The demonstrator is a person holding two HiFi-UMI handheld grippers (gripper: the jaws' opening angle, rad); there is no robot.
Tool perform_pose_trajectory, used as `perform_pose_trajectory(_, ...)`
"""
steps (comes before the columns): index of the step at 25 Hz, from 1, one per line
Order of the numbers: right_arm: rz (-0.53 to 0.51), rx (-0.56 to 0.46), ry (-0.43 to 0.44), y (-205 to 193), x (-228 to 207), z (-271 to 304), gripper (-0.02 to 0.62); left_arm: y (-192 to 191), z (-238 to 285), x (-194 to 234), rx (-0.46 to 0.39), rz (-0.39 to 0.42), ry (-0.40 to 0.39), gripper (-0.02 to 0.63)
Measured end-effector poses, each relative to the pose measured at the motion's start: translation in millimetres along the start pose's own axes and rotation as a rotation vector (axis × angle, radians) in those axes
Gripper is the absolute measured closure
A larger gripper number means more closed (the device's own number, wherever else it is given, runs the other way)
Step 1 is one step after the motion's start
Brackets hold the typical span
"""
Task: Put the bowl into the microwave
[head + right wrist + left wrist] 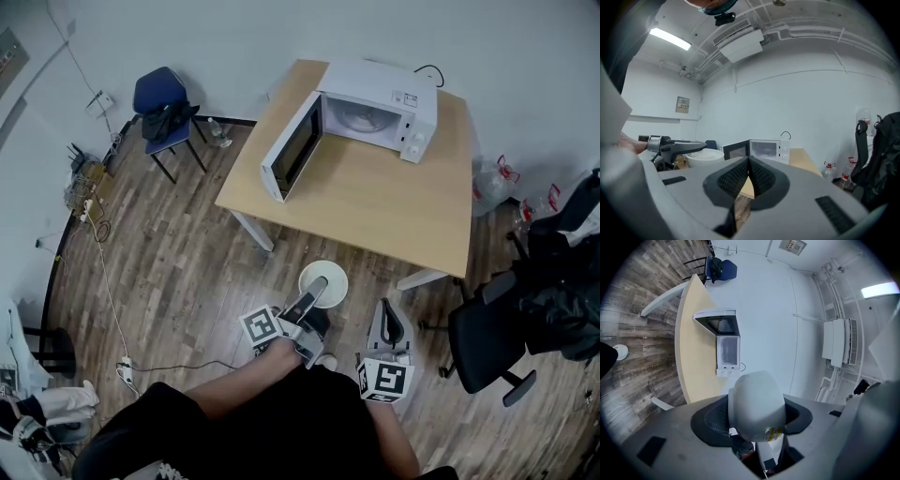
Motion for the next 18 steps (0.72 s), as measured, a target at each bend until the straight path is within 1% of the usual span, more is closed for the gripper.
perform_pose_trajectory(5,-0.014,0.034,-0.010,6.8,-1.0,51.1,0.535,34.9,32.4,11.7,0.024,-0.002,0.002,0.353)
perform_pose_trajectory(11,-0.014,0.048,-0.031,19.1,-0.5,116.9,0.535,71.9,85.5,18.3,0.079,0.025,-0.058,0.353)
perform_pose_trajectory(18,-0.023,0.053,-0.062,40.3,7.1,182.2,0.535,103.5,135.2,29.6,0.162,-0.021,-0.058,0.353)
Point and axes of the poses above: the fingertips, and each gripper's own axes: z forward along the fingers, x to its left, y out of its top, the point moved 5 cm from there along -z, backward along the fingers, and after that the axes turned 12 degrees about z, right-handed, at the moved point
